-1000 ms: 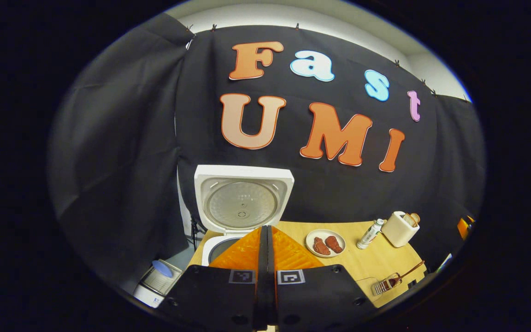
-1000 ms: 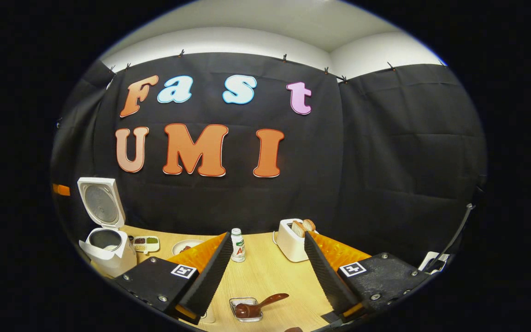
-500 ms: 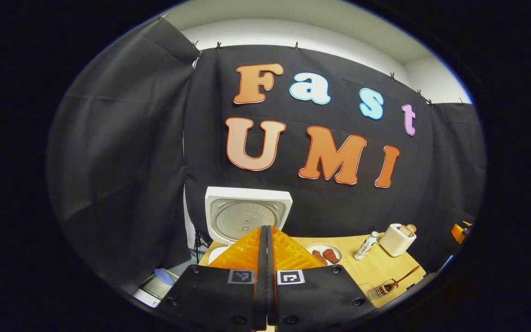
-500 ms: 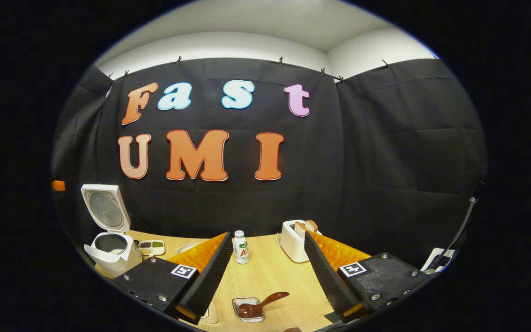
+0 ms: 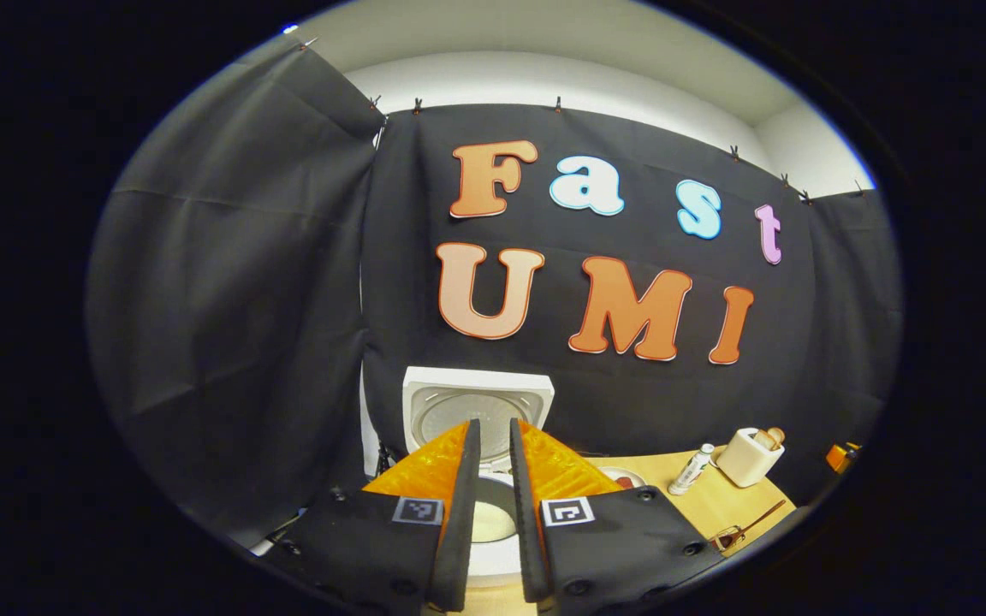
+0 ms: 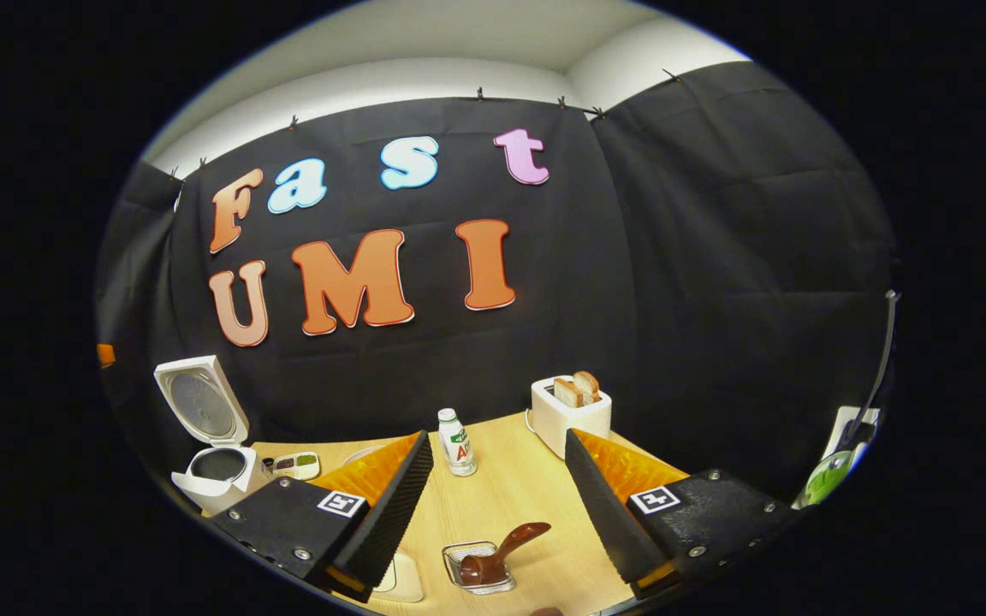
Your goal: Close the left gripper, press the button to open the rice cooker; take a wooden spoon from the chopstick holder with the right hand, scoop a spoonful of rice and pour it into the rice cooker, then put the wooden spoon back into the chopstick holder.
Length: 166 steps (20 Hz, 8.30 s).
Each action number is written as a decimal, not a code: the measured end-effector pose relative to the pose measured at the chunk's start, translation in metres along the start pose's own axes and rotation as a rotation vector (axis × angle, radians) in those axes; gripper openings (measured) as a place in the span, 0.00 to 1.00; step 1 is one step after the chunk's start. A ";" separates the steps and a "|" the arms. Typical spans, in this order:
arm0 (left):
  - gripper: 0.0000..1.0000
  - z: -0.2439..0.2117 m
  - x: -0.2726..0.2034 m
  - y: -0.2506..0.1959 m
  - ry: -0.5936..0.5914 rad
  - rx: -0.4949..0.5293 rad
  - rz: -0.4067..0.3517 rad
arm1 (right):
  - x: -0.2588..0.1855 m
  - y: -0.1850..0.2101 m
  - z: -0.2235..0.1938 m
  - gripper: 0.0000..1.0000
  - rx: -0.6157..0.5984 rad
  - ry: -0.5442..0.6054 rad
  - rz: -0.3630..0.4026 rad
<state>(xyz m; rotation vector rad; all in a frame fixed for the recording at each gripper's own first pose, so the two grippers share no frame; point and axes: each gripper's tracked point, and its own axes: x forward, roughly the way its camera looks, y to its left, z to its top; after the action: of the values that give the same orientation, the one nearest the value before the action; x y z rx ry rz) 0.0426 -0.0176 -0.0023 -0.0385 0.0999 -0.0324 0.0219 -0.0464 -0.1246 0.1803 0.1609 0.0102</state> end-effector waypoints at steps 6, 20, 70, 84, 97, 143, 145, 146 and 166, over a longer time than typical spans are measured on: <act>1.00 -0.003 -0.002 -0.003 -0.009 0.032 0.006 | 0.016 -0.009 -0.038 0.96 0.030 0.061 -0.003; 1.00 -0.002 -0.021 0.009 -0.018 0.062 0.112 | 0.053 -0.021 -0.133 0.95 0.265 0.276 0.006; 0.99 0.005 -0.021 0.085 -0.010 0.108 0.151 | 0.024 0.198 -0.121 0.19 0.147 0.267 0.268; 0.99 -0.006 0.000 0.076 0.022 0.122 0.122 | 0.025 0.224 -0.195 0.19 0.055 0.263 0.322; 0.99 -0.017 0.002 0.084 0.041 0.091 0.127 | 0.025 0.214 -0.219 0.19 0.934 0.486 0.321; 0.99 -0.017 -0.002 0.140 0.026 0.039 0.211 | 0.089 0.322 -0.078 0.19 1.444 0.605 0.408; 0.99 -0.020 -0.002 0.146 0.031 0.034 0.215 | 0.093 0.349 -0.074 0.19 1.422 0.625 0.427; 0.99 -0.020 -0.002 0.149 0.034 0.030 0.217 | 0.095 0.363 -0.072 0.19 1.411 0.634 0.437; 0.99 -0.034 -0.035 0.204 0.056 -0.005 0.339 | 0.103 0.505 -0.073 0.19 0.966 0.611 0.580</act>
<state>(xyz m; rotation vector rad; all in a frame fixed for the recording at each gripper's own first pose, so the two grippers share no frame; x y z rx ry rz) 0.0103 0.1863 -0.0406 -0.0251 0.1618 0.3056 0.1142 0.4662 -0.1213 1.1881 0.7155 0.5772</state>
